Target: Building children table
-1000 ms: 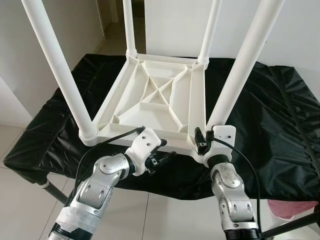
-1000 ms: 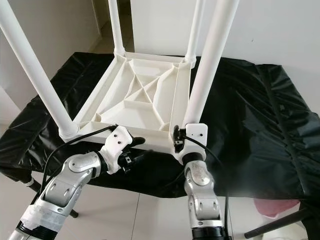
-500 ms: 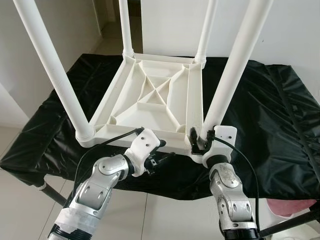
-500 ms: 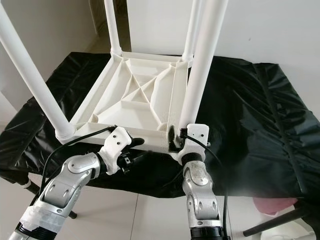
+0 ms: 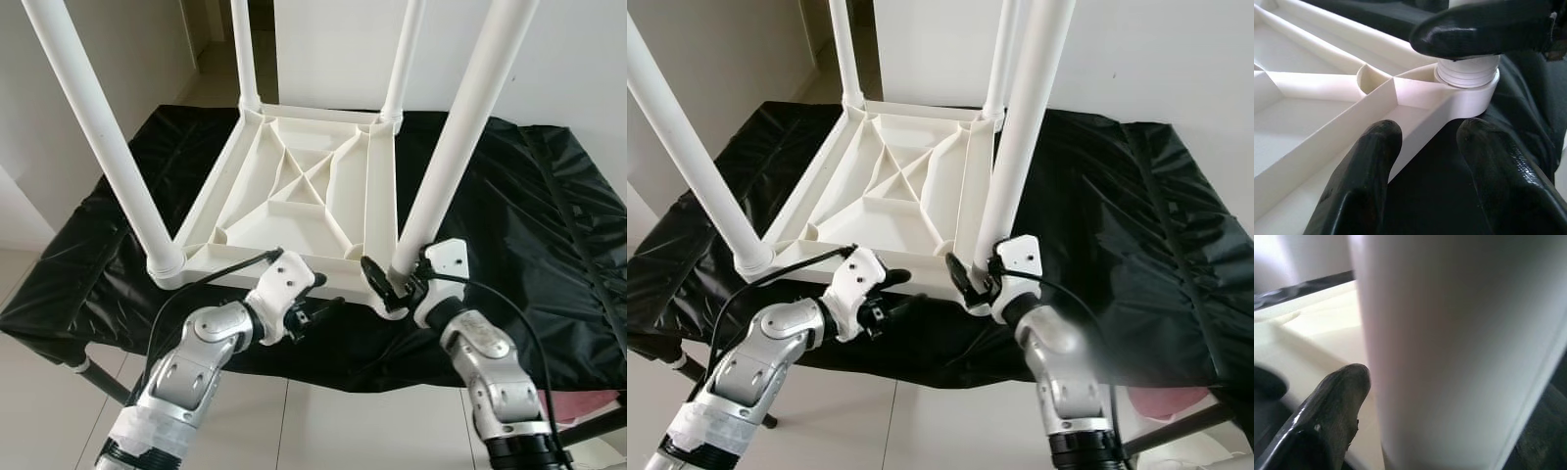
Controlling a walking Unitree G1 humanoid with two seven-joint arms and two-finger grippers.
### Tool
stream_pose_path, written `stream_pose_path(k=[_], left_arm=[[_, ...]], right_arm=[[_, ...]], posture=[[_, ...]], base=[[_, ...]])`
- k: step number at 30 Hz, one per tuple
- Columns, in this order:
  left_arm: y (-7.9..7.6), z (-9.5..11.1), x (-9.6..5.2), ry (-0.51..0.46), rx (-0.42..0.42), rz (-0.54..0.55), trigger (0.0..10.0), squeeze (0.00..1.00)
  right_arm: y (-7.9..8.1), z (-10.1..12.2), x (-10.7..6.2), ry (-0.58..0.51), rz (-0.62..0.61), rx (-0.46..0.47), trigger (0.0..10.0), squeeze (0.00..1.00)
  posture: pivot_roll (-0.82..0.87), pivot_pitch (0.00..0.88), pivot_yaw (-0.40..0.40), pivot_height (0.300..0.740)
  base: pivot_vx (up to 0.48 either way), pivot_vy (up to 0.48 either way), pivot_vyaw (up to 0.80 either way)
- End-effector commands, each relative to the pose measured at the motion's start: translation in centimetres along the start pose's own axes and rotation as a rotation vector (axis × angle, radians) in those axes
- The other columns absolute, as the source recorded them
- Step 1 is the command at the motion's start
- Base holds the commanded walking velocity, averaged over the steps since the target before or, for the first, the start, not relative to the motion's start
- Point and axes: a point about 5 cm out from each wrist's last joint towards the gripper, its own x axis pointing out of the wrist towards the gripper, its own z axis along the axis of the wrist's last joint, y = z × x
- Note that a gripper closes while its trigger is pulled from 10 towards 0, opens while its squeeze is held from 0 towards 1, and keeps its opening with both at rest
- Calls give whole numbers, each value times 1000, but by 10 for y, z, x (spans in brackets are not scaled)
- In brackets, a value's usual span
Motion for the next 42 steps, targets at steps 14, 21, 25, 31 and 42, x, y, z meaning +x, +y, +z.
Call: stream_pose_path(k=[14,21,25,31,42], left_arm=[[-4,4,-7,-8,13,-42,10000,0],[-5,3,-8,-5,12,-43,10000,0],[-6,4,-7,-6,8,-48,10000,0],[-7,3,-7,-6,5,-54,10000,0],[-6,1,-7,3,4,-52,10000,0]], right_arm=[[-26,-10,5,75,257,-78,0,0],[-27,-15,-1,88,269,-66,0,0],[-28,-17,-2,75,247,-55,0,0],[-25,-17,0,46,76,-31,10000,0],[-21,-17,-1,50,-232,11,10000,0]], posture=[[-35,62,24,740],[-42,62,29,740],[-44,63,30,740],[-46,63,31,740],[-52,71,47,740]], base=[[0,0,0],[0,0,0],[0,0,0],[0,0,0],[0,0,0]])
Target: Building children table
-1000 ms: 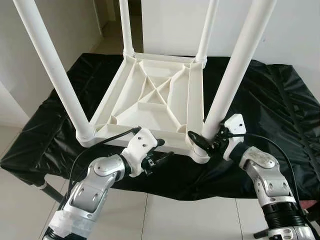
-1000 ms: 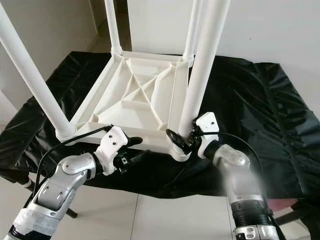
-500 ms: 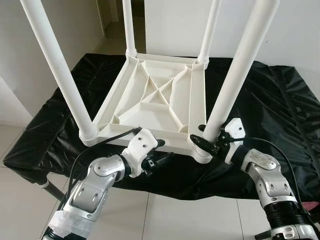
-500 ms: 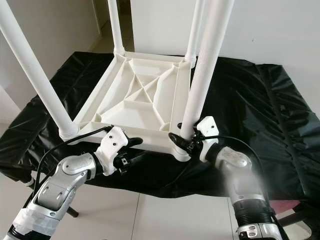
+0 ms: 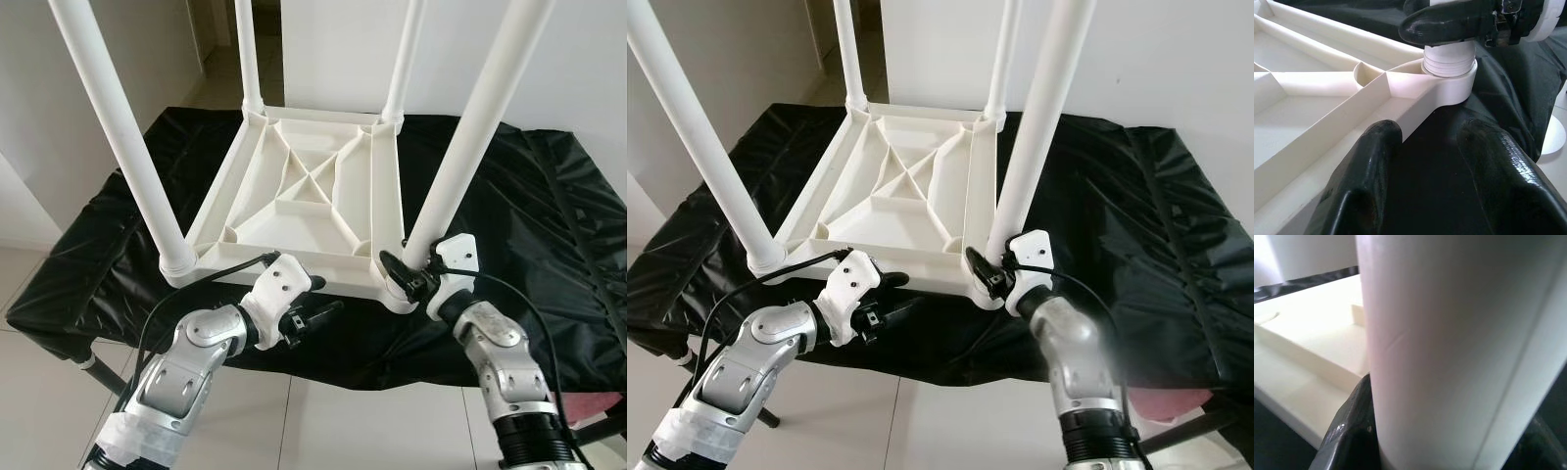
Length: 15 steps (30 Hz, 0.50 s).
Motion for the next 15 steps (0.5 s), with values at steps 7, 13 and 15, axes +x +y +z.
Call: stream_pose_path(k=[7,13,15], left_arm=[[-3,-2,0,11,-10,-24,10000,0],[-4,-2,0,8,-15,-24,10000,0],[-4,-2,0,9,-16,-23,10000,0]], right_arm=[[10,-14,-11,65,-329,80,10000,0],[25,-14,-9,65,-396,126,10000,0],[29,-13,-9,60,-430,127,10000,0]], posture=[[-57,86,48,740],[-59,89,46,740],[-59,89,46,740]], base=[[0,0,0],[0,0,0],[0,0,0]])
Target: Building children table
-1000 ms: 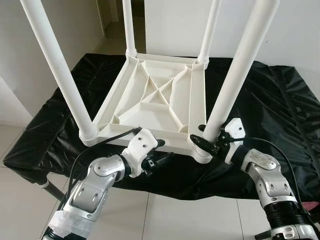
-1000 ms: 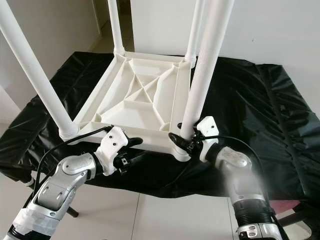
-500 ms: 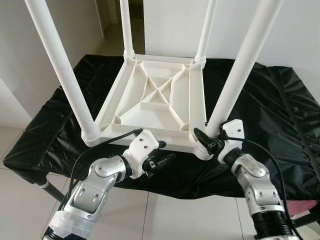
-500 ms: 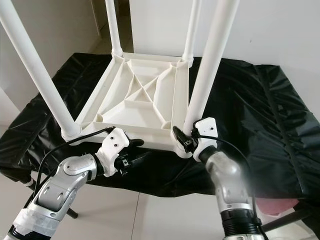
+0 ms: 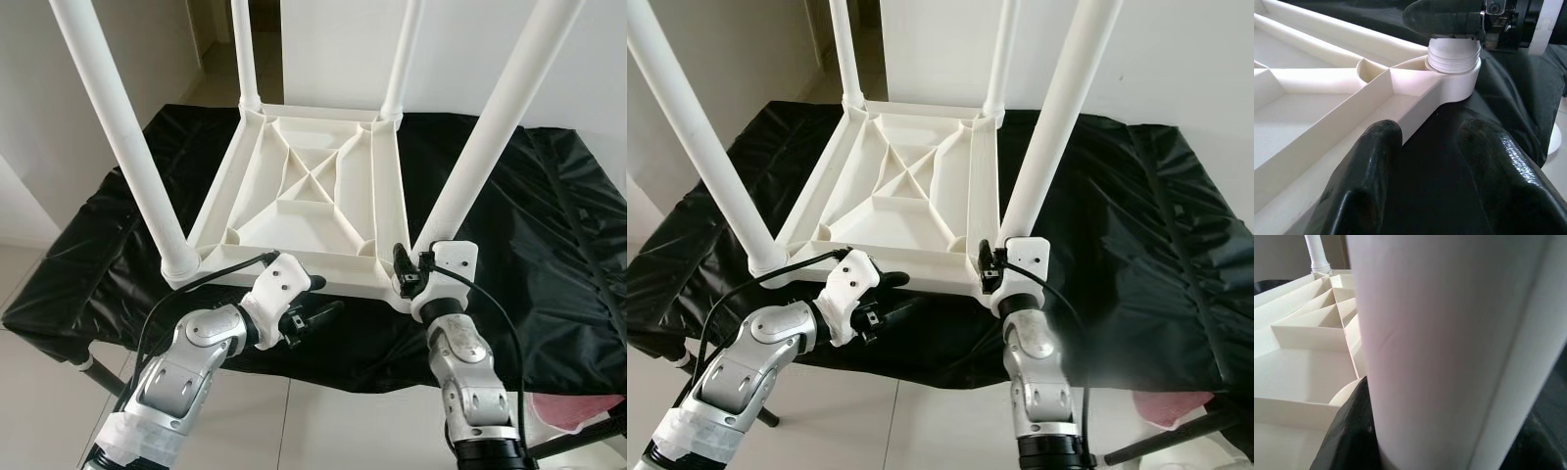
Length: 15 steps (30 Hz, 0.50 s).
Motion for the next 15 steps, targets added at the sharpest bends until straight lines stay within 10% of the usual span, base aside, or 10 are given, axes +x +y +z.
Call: stream_pose_path(k=[1,5,6,12,13,15], left_arm=[[-3,-3,0,15,-7,-18,10000,0],[-5,-3,0,15,-9,-15,10000,0],[-5,-3,-1,15,-8,-11,10000,0],[-4,-4,-2,19,-15,-7,10000,0],[-4,-5,-2,21,-14,-5,10000,0],[-3,-5,-2,21,-12,-2,10000,0]], right_arm=[[0,-16,-6,84,-53,20,10000,0],[7,-14,-8,77,-96,43,10000,0],[10,-9,-8,50,-83,62,10000,1000],[8,1,-12,-21,-56,31,10000,1000],[5,1,-15,-23,-61,1,10000,780],[4,1,-17,-24,-53,0,10000,780]], posture=[[-59,89,46,740],[-58,93,37,740],[-53,93,33,740],[-52,93,28,740],[-51,93,24,740],[-51,93,24,740]], base=[[0,0,0],[0,0,0],[0,0,0],[0,0,0],[0,0,0],[0,0,0]])
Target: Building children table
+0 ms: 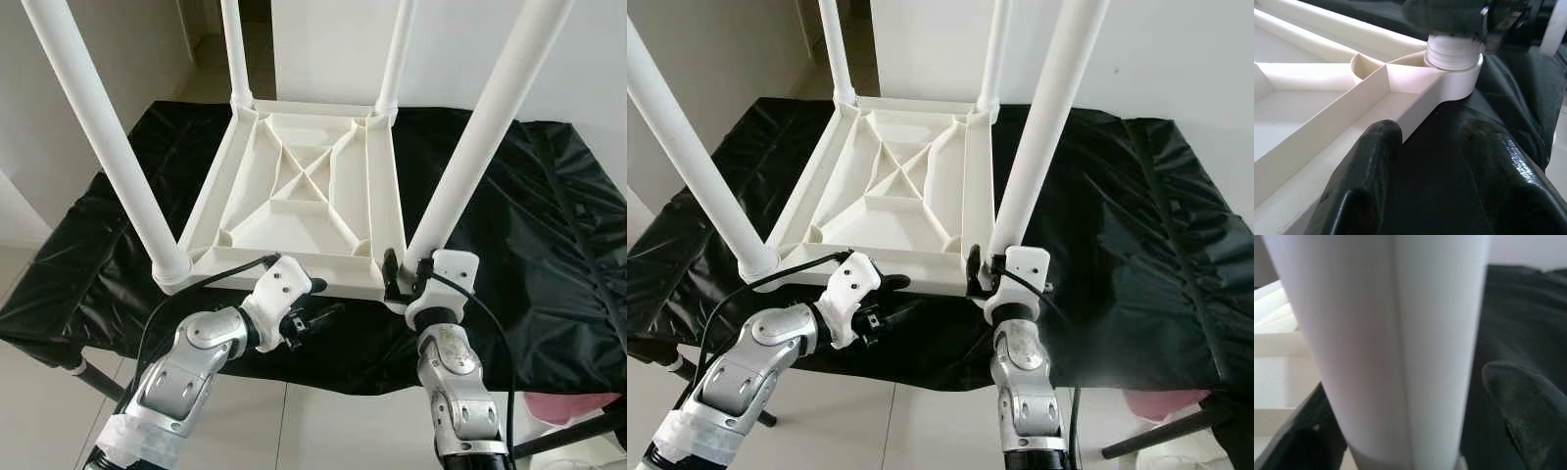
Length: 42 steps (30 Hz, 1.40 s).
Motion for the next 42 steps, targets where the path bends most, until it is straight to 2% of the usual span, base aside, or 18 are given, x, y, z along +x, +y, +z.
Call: stream_pose_path(k=[1,8,11,13,18,22,31,35,42], left_arm=[[-1,-2,-2,12,-1,5,10000,0],[8,-2,-4,11,30,54,10000,0],[22,-2,-7,11,52,100,10000,0],[22,-2,-7,11,52,100,10000,0],[40,-2,-10,27,90,142,10000,0],[53,-5,-10,51,110,161,10000,0],[62,-14,-9,88,113,109,10000,0],[66,-15,-12,72,80,55,10000,0],[69,-24,-13,102,82,30,10000,0]], right_arm=[[1,-2,-7,2,17,-19,10000,0],[-1,-4,-23,-7,68,-32,10000,0],[-4,-8,-36,-12,122,-59,10000,0],[-4,-8,-36,-12,122,-59,10000,0],[-11,-16,-45,26,115,-57,10000,0],[-11,-18,-48,36,106,-57,10000,0],[-15,-18,-49,28,89,-60,10000,0],[-19,-19,-49,30,65,-66,10000,0],[-16,-21,-48,32,63,-65,10000,0]], posture=[[-52,92,20,740],[-54,88,15,740],[-56,84,13,740],[-56,84,13,740],[-61,91,25,740],[-67,91,37,740],[-80,95,60,740],[-84,93,71,740],[-77,91,72,740]], base=[[0,0,0],[0,0,0],[0,0,0],[0,0,0],[0,0,0],[0,0,0],[0,0,0],[0,0,0],[0,0,0]])
